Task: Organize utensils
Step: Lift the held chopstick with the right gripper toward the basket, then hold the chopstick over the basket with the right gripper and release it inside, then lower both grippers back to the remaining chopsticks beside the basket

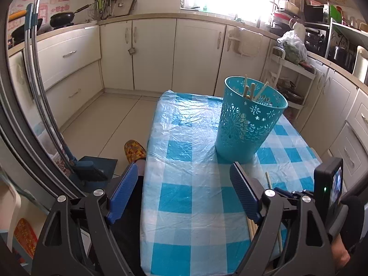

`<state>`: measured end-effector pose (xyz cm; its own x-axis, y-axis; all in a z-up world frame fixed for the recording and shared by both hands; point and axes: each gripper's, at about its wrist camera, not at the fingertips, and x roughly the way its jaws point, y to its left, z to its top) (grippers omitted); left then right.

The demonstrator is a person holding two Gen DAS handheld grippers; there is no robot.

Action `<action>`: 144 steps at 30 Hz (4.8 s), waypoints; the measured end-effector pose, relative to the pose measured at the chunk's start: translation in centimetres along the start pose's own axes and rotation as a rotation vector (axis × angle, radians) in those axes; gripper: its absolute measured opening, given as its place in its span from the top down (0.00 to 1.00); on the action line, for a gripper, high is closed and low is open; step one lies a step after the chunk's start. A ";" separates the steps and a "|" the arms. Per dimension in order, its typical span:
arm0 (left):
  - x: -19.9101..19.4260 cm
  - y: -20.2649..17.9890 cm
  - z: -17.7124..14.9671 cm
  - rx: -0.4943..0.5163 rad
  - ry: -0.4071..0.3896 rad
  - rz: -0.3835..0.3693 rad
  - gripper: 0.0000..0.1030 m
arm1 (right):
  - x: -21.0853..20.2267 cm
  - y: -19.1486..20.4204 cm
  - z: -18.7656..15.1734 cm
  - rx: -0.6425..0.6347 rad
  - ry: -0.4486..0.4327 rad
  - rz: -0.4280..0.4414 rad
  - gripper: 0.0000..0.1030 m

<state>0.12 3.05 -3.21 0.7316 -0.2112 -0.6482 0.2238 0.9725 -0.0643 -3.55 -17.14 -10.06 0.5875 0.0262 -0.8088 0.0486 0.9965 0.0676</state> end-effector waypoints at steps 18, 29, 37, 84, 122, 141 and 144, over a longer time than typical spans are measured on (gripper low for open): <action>-2.6 -1.8 -1.3 0.095 -0.014 0.014 0.17 | -2.1 -1.1 -0.9 0.121 -0.022 0.078 0.95; -2.2 -1.9 -1.4 0.092 0.007 0.016 0.16 | -5.4 -2.0 -0.4 0.212 -0.102 0.184 0.95; -1.7 -2.3 -1.6 0.106 0.022 0.024 0.15 | -10.1 -2.8 2.9 0.263 -0.260 0.260 0.95; 3.3 -0.2 -1.5 0.012 0.128 0.050 0.13 | -4.9 -0.3 17.0 0.182 -0.481 0.166 0.94; -4.7 -0.9 -1.7 0.066 -0.011 0.061 0.09 | -4.5 2.0 -1.6 0.173 -0.109 0.176 0.90; -4.6 1.1 -2.2 0.022 0.008 0.064 0.09 | -2.3 3.1 -0.4 0.137 -0.073 0.106 0.69; -4.3 1.3 -2.5 0.019 0.019 0.071 0.09 | -1.1 3.4 0.0 0.129 -0.053 0.091 0.72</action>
<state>-4.31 5.45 -2.39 0.7340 -0.1398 -0.6646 0.1843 0.9829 -0.0032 -4.00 -13.82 -8.95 0.6357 0.1080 -0.7643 0.0944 0.9718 0.2159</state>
